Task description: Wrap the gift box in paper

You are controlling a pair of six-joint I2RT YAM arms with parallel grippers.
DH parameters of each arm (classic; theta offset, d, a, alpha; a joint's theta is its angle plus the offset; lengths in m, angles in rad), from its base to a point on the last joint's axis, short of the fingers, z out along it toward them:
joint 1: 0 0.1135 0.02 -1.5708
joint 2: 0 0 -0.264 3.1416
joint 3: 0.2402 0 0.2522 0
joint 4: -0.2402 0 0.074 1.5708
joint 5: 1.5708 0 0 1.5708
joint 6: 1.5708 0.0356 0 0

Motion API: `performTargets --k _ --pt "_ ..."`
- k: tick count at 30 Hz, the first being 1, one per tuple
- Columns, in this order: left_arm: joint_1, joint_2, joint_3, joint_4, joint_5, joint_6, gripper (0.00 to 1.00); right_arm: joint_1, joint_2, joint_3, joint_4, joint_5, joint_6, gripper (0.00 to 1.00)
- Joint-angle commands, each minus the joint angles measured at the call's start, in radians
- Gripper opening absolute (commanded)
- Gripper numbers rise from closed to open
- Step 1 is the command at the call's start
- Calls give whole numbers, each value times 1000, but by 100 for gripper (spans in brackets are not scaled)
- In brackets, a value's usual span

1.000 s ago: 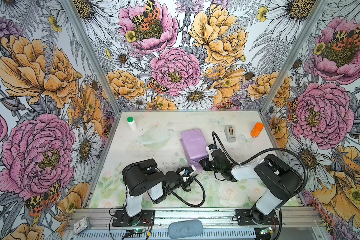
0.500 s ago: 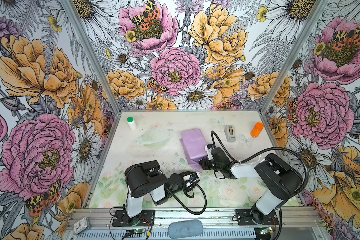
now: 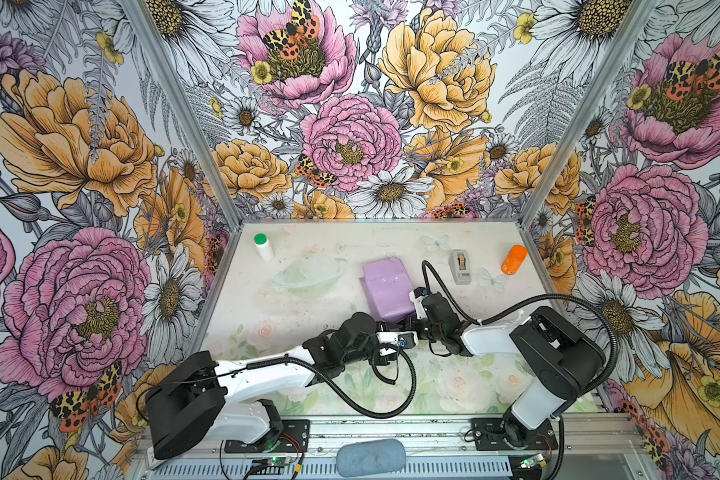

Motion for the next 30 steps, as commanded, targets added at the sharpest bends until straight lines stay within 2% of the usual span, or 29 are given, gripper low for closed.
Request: performTargets --k 1,9,12,17,30 --pt "41 -15 27 -337 57 225 51 0 31 19 -41 -21 -16 16" --pt "55 139 65 -237 45 340 49 -1 40 18 -39 -26 -15 16" --pt "57 202 97 -222 10 362 47 -2 43 19 -41 -27 -14 16" --pt "79 248 120 -161 -2 376 45 -2 44 18 -35 -29 -10 16" --pt "92 397 196 -137 -1 394 38 -2 36 12 -36 -26 -6 16"
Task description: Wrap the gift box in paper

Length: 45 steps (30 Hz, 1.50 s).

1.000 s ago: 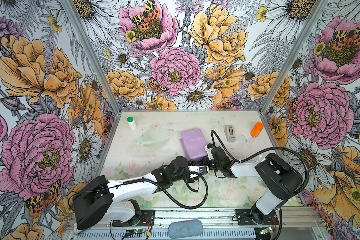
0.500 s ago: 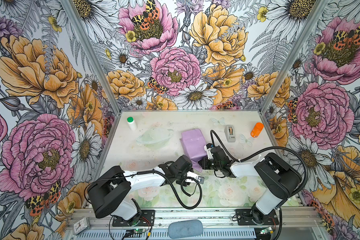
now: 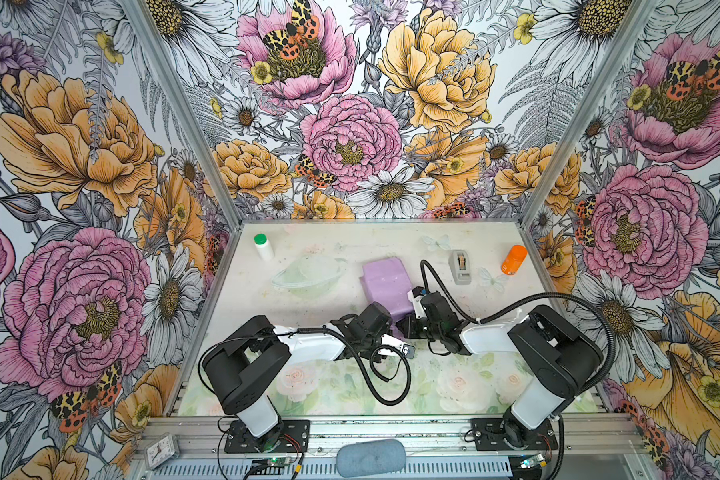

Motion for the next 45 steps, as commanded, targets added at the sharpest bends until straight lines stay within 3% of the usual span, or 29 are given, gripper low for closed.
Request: performTargets --k 1,23,32,45 --pt "9 17 26 33 -13 18 37 -2 23 -1 -37 -11 -4 16" --pt "29 114 65 79 -46 15 30 -2 16 -11 -18 -22 9 16" --pt "40 86 69 -22 -15 24 37 -2 16 -12 -14 -24 12 16" --pt "50 148 138 -107 -20 36 33 -1 13 -13 -12 -26 15 16"
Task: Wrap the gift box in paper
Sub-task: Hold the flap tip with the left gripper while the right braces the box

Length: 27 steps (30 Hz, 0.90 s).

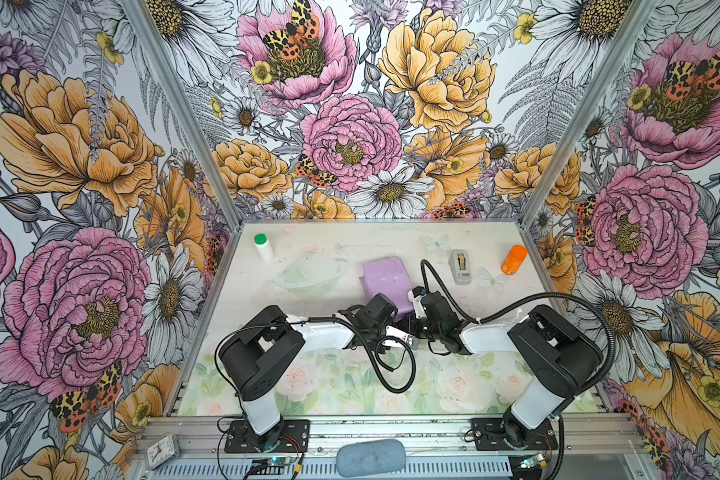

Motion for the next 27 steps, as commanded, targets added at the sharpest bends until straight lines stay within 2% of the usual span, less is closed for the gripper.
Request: performTargets --k 1,7,18,27 --pt "16 51 19 -57 -30 5 32 0 12 -13 -15 -22 12 16" --pt "16 60 38 -57 -31 0 30 1 0 -19 -11 -20 16 16" --pt "19 52 34 -81 9 -11 0 0 -26 -25 1 -20 26 17" --pt "41 8 -1 -60 69 -33 0 0 -174 -43 -62 1 22 31"
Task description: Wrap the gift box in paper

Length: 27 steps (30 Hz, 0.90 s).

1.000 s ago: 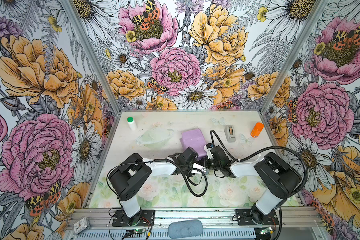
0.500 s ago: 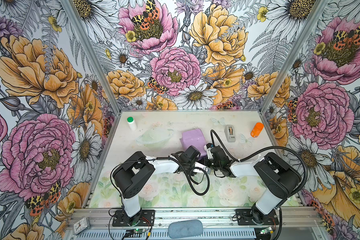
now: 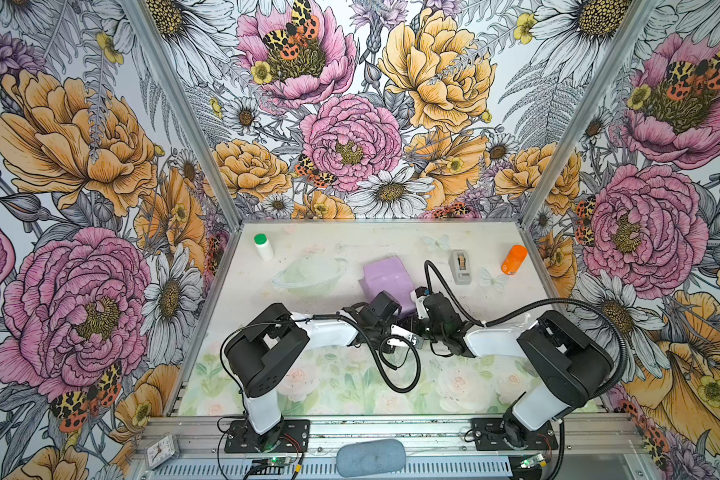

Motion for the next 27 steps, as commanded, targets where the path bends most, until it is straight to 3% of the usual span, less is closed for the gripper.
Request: performTargets --k 1,16,20,27 --pt "45 -20 -49 -45 -22 -28 0 0 -104 -19 -24 -27 5 32" --pt "55 -23 -66 24 17 -60 0 -87 -380 -114 -256 -4 127 44" --pt "56 -25 -69 37 28 -72 0 -116 -364 -144 -263 -57 201 46" --pt "52 -39 -82 64 37 -87 0 -114 -240 -171 -73 -161 353 49"
